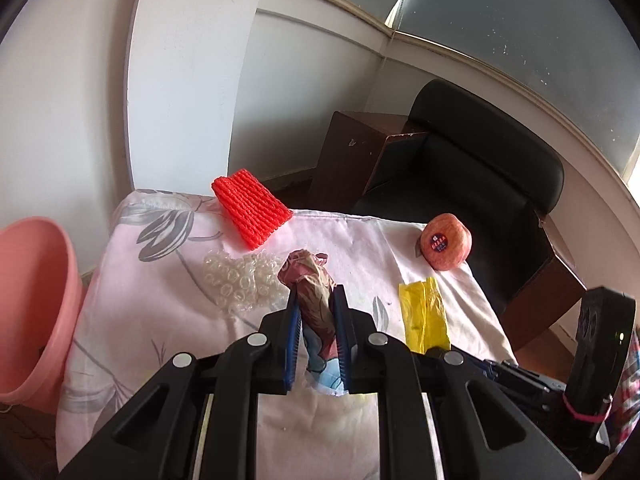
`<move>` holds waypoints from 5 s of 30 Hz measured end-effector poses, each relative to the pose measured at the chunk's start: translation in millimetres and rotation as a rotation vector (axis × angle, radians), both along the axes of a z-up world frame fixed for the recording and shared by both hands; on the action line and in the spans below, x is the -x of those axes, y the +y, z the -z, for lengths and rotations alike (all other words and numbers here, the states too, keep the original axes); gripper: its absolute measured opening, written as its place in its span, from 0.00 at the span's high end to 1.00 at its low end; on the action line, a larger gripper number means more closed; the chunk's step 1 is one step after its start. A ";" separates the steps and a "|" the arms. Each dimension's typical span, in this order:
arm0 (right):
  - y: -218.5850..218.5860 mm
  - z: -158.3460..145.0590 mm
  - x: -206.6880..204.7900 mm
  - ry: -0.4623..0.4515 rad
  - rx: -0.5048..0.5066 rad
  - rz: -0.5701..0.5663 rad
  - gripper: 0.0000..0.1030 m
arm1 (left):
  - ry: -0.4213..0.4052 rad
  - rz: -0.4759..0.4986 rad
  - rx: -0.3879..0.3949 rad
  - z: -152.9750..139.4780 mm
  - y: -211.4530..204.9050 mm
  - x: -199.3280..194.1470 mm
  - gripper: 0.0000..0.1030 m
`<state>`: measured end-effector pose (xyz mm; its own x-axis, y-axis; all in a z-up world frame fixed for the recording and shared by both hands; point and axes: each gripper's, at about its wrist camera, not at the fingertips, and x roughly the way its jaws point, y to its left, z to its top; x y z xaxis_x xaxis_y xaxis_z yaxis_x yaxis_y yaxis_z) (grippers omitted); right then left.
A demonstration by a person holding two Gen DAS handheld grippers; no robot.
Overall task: Collect trash
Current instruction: 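Carry the wrapper and yellow bag over the pink basin, then open both tools to drop the wrapper and yellow bag into the basin, then move both tools back over the table toward the red net and bubble wrap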
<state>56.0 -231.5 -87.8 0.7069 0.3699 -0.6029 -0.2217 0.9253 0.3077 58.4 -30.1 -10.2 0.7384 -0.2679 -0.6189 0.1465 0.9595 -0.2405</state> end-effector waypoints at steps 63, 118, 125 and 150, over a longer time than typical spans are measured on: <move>317.5 -33.3 -4.2 -0.105 0.129 -0.579 0.89 | -0.076 -0.582 -0.073 4.8 248.8 93.7 0.85; 267.4 -18.0 13.2 -0.056 0.107 -0.551 0.71 | -0.083 -0.558 -0.086 -1.2 226.1 105.1 0.60; 239.9 -16.2 30.1 -0.080 0.157 -0.517 0.71 | -0.063 -0.519 -0.097 0.5 204.8 104.6 0.58; 141.3 0.8 33.0 -0.055 0.189 -0.433 0.62 | -0.021 -0.323 -0.119 12.0 130.4 91.1 0.50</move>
<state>23.0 -90.1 -88.6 0.5446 0.5247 -0.6542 -0.6107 0.7828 0.1195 -32.7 100.3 -22.2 0.7860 0.0548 -0.6158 -0.1653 0.9784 -0.1239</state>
